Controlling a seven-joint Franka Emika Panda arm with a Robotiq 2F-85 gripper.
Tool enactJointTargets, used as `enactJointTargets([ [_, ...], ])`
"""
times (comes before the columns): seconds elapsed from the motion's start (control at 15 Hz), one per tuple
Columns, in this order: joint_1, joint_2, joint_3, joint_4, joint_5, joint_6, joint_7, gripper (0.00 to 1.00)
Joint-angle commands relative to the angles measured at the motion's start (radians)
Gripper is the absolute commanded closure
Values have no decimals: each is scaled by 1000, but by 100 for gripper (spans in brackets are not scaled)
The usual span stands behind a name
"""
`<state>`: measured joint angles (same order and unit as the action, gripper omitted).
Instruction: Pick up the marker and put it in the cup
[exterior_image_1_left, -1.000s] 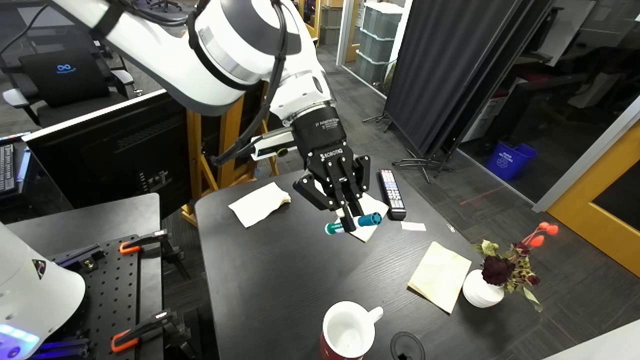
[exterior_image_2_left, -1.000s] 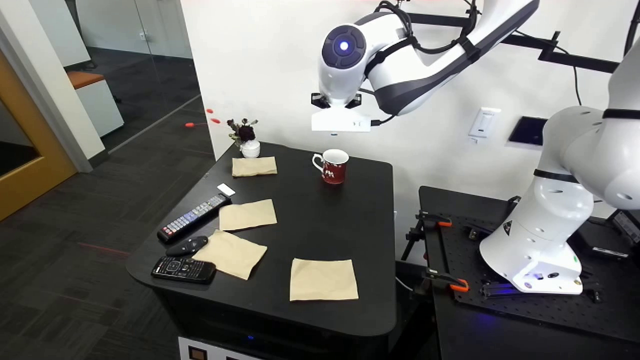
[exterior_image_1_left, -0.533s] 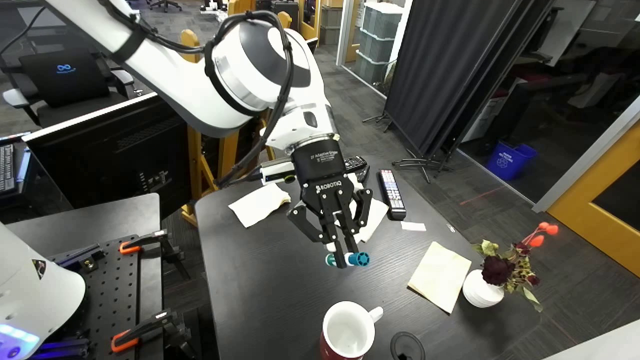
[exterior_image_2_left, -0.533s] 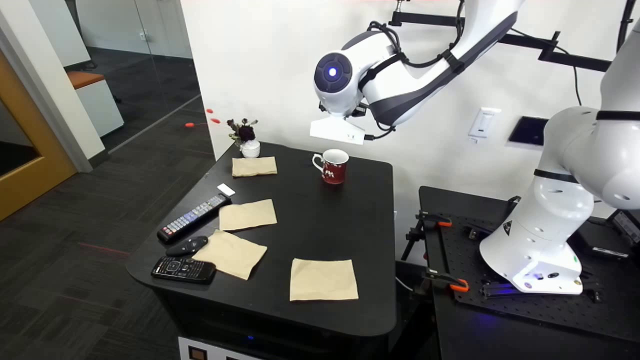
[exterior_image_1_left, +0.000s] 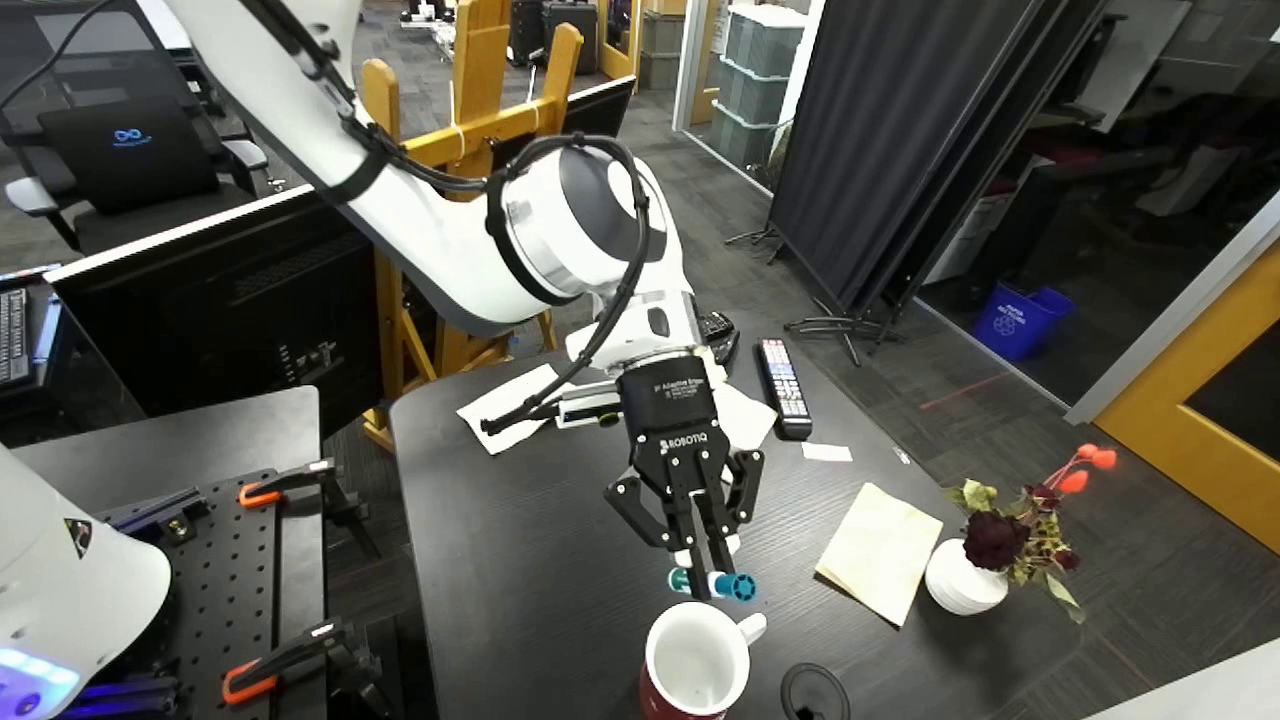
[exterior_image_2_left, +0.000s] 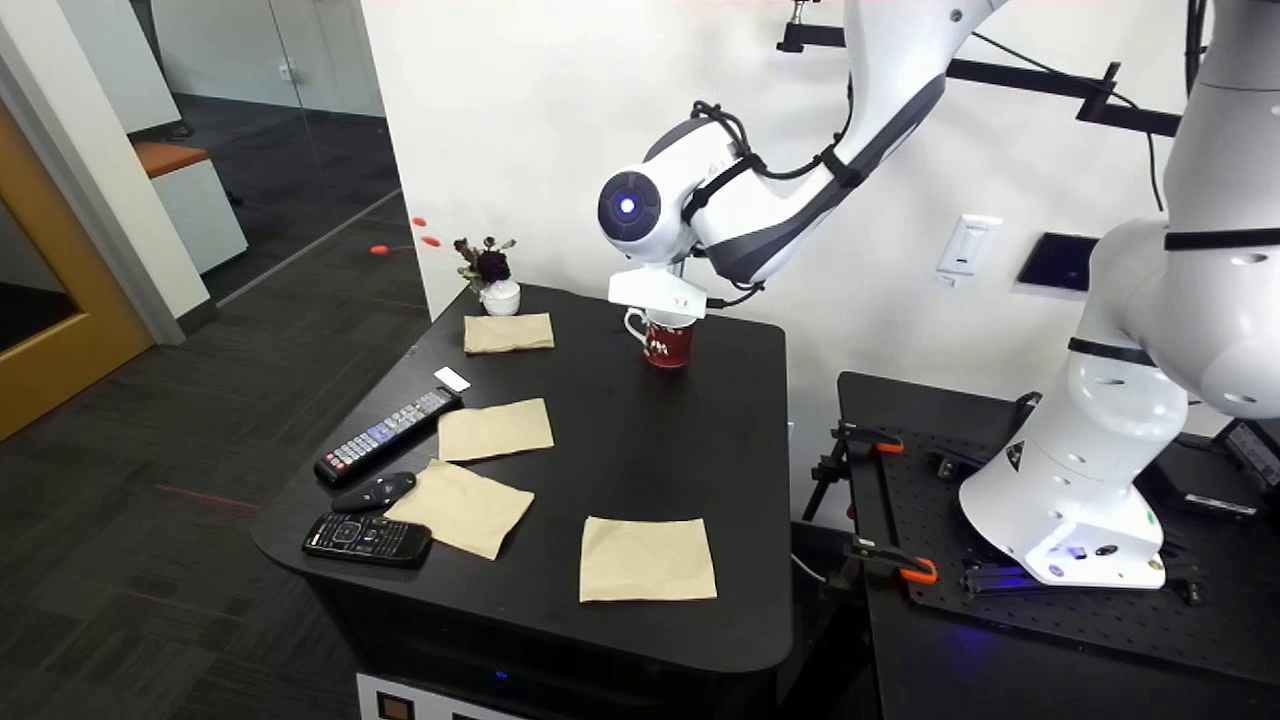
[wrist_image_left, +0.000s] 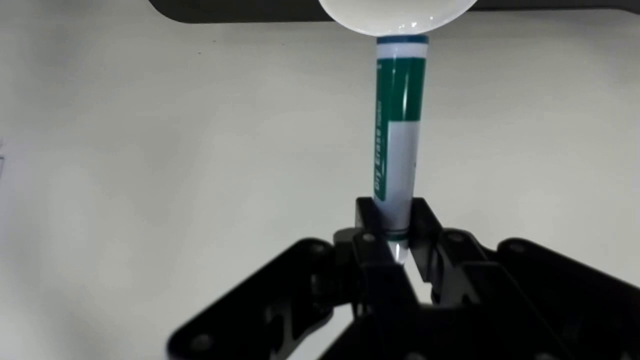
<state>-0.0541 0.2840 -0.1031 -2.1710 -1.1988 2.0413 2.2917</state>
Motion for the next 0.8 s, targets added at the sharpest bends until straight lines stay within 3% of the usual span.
enactJointTargets([
  [0.0, -15, 101, -8, 94, -7, -30, -3, 95],
  [0.73, -22, 280, -21, 239, 9, -90, -40, 95],
])
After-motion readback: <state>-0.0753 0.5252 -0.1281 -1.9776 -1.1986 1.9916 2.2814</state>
